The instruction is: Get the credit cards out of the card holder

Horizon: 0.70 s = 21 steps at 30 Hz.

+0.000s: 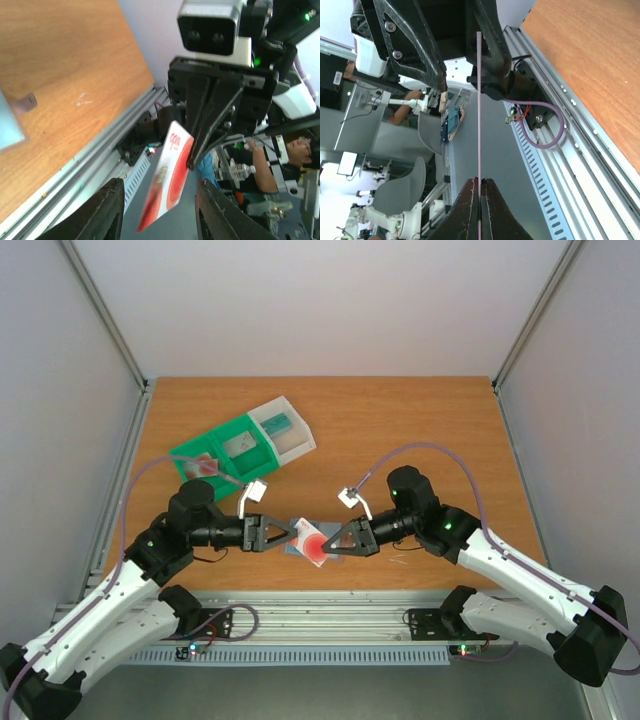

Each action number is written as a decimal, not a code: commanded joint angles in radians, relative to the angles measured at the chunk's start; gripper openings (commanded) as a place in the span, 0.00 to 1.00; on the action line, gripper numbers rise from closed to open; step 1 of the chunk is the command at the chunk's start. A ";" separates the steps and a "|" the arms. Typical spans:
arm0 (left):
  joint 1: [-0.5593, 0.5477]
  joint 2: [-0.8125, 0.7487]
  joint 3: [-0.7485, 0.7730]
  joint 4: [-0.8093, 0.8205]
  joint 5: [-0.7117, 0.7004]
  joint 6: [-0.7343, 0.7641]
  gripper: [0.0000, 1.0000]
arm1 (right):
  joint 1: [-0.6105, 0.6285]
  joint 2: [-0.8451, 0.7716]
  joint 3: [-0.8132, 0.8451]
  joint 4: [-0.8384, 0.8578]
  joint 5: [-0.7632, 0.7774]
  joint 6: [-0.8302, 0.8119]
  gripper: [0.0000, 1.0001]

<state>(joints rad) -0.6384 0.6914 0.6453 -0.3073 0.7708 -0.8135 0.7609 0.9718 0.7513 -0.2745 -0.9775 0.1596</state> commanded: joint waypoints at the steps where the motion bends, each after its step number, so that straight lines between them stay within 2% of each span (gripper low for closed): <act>1: 0.009 -0.020 0.017 -0.075 0.130 0.092 0.37 | 0.000 0.017 0.014 -0.003 -0.059 -0.021 0.01; 5: 0.013 -0.016 0.011 -0.064 0.156 0.091 0.23 | 0.000 0.028 0.027 0.002 -0.060 -0.023 0.01; 8: 0.023 -0.001 0.015 -0.064 0.166 0.101 0.02 | -0.001 0.035 0.039 -0.011 -0.049 -0.035 0.01; 15: 0.039 0.015 0.015 -0.059 0.165 0.106 0.00 | -0.001 0.031 0.046 -0.060 0.003 -0.064 0.04; 19: 0.047 -0.004 0.023 -0.084 0.122 0.111 0.00 | 0.000 0.012 0.056 -0.091 0.064 -0.073 0.23; 21: 0.051 -0.009 0.041 -0.130 0.069 0.124 0.00 | -0.001 -0.001 0.065 -0.124 0.116 -0.081 0.42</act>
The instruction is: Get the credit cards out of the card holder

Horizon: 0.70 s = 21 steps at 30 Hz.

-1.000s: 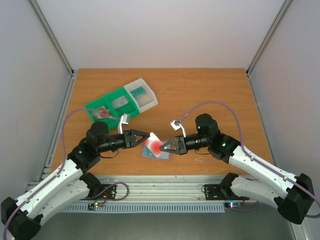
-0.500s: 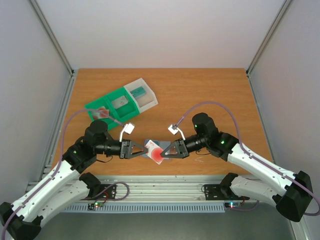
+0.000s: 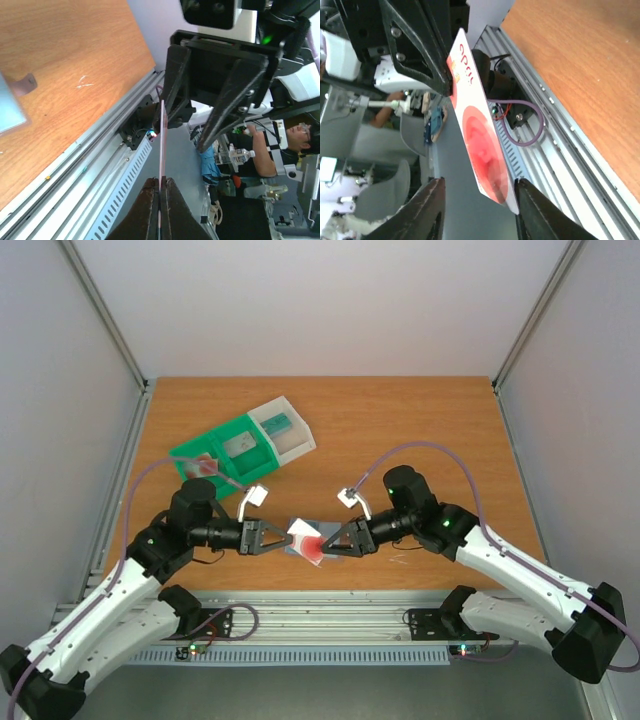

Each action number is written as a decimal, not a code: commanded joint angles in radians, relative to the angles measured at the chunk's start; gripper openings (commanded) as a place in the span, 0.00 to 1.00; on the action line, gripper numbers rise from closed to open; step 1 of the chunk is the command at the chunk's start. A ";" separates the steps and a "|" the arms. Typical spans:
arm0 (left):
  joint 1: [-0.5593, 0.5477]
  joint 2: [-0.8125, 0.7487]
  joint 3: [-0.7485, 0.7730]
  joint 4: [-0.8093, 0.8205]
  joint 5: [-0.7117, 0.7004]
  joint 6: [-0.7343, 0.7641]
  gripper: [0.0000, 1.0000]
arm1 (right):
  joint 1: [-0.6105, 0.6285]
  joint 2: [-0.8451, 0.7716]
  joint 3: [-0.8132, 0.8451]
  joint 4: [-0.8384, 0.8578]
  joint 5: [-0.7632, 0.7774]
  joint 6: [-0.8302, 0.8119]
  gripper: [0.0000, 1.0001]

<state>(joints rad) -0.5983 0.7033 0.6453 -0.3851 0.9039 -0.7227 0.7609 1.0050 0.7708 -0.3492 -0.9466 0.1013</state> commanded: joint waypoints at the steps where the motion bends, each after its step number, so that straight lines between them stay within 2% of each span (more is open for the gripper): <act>1: 0.011 -0.019 0.050 -0.081 -0.097 0.045 0.00 | -0.001 -0.042 0.047 -0.058 0.116 -0.024 0.53; 3: 0.014 -0.023 0.069 -0.133 -0.161 0.060 0.00 | 0.000 -0.061 0.046 -0.064 0.148 -0.021 0.66; 6: 0.017 -0.026 0.097 -0.190 -0.284 0.050 0.00 | 0.000 -0.091 0.044 -0.068 0.185 -0.010 0.79; 7: 0.019 -0.025 0.116 -0.224 -0.330 0.055 0.00 | 0.000 -0.101 0.044 -0.069 0.197 -0.008 0.92; 8: 0.020 -0.020 0.136 -0.266 -0.383 0.065 0.00 | 0.000 -0.109 0.044 -0.074 0.207 -0.008 0.98; 16: 0.038 0.055 0.299 -0.569 -0.785 0.125 0.00 | 0.000 -0.144 0.036 -0.108 0.254 -0.006 0.99; 21: 0.046 0.101 0.397 -0.693 -1.021 0.135 0.00 | 0.000 -0.168 0.020 -0.097 0.258 0.006 0.99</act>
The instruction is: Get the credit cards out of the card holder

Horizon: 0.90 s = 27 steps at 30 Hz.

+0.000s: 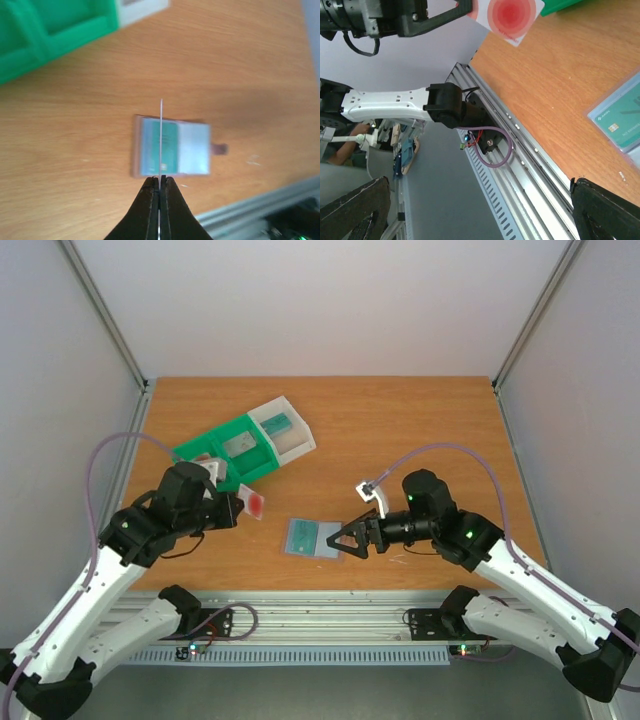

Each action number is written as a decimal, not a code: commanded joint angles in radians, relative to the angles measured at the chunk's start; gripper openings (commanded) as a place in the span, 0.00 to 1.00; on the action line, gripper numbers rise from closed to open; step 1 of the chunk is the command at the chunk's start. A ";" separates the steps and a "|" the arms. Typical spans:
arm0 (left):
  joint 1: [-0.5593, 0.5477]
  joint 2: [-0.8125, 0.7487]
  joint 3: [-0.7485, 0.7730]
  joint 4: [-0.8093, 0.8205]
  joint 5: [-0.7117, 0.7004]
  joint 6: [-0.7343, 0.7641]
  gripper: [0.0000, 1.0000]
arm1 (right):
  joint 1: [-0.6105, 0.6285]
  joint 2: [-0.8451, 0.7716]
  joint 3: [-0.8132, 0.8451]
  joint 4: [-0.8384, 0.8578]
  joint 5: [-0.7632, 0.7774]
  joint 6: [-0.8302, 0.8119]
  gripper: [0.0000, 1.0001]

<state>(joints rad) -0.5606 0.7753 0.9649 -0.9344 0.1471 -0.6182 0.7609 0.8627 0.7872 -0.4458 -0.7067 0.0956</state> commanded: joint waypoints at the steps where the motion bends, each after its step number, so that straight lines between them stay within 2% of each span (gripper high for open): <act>1: 0.009 0.040 0.096 -0.161 -0.301 0.027 0.00 | 0.000 -0.029 0.001 0.001 0.018 0.013 0.98; 4: 0.015 0.073 0.142 -0.201 -0.412 0.011 0.00 | 0.000 -0.034 0.001 -0.005 0.014 0.019 0.98; 7: 0.060 0.111 0.154 -0.189 -0.439 0.014 0.00 | 0.000 -0.040 0.002 -0.012 0.007 0.020 0.98; 18: 0.404 0.299 0.106 0.093 -0.207 0.082 0.00 | 0.000 -0.074 0.035 -0.079 0.023 -0.006 0.98; 27: 0.548 0.567 0.076 0.330 -0.152 0.056 0.00 | 0.000 -0.121 0.022 -0.079 0.047 0.005 0.98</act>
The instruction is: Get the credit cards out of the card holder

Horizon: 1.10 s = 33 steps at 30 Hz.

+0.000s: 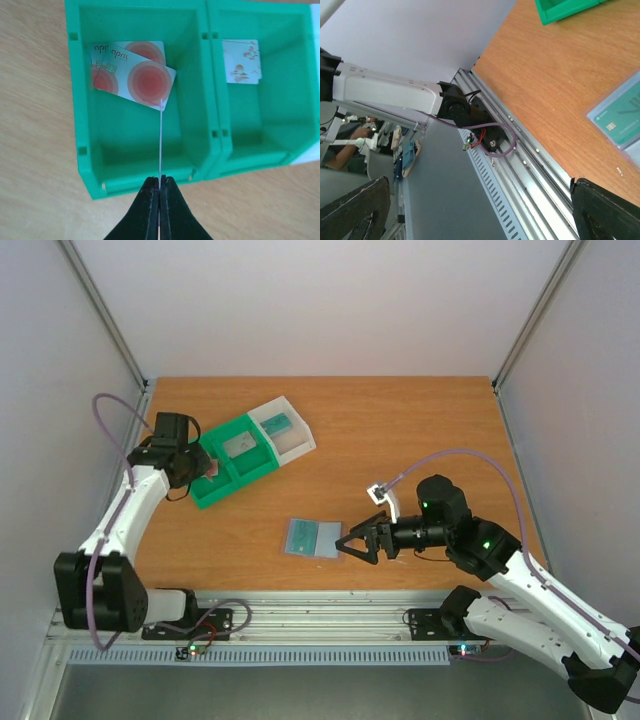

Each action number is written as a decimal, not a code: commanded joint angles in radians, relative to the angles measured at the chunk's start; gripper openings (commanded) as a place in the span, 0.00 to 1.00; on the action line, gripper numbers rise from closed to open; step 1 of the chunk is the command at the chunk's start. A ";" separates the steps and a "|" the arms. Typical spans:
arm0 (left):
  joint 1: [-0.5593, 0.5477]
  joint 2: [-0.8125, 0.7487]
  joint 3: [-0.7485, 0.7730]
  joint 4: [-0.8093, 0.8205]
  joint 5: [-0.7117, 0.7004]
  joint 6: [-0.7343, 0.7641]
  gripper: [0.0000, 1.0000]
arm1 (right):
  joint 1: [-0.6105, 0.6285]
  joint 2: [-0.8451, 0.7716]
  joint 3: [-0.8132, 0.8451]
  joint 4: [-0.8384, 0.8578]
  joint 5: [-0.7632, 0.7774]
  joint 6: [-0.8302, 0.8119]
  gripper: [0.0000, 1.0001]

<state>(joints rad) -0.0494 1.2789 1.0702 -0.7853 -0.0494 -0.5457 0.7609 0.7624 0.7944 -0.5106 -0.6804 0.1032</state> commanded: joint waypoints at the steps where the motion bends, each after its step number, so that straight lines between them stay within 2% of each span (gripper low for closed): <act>1: 0.037 0.085 -0.031 0.206 0.045 -0.022 0.00 | 0.000 -0.022 0.017 -0.018 0.021 -0.003 0.98; 12: 0.101 0.259 -0.045 0.357 0.045 0.043 0.00 | -0.001 -0.015 0.019 -0.021 0.045 0.003 0.98; 17: 0.103 0.298 -0.061 0.430 0.106 0.030 0.00 | 0.000 -0.007 0.019 -0.013 0.050 0.004 0.98; 33: 0.110 0.363 -0.026 0.422 0.021 0.024 0.01 | 0.000 0.000 0.025 -0.048 0.074 -0.019 0.98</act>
<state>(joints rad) 0.0479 1.6234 1.0172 -0.3897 0.0147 -0.5262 0.7609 0.7765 0.7944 -0.5293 -0.6254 0.1028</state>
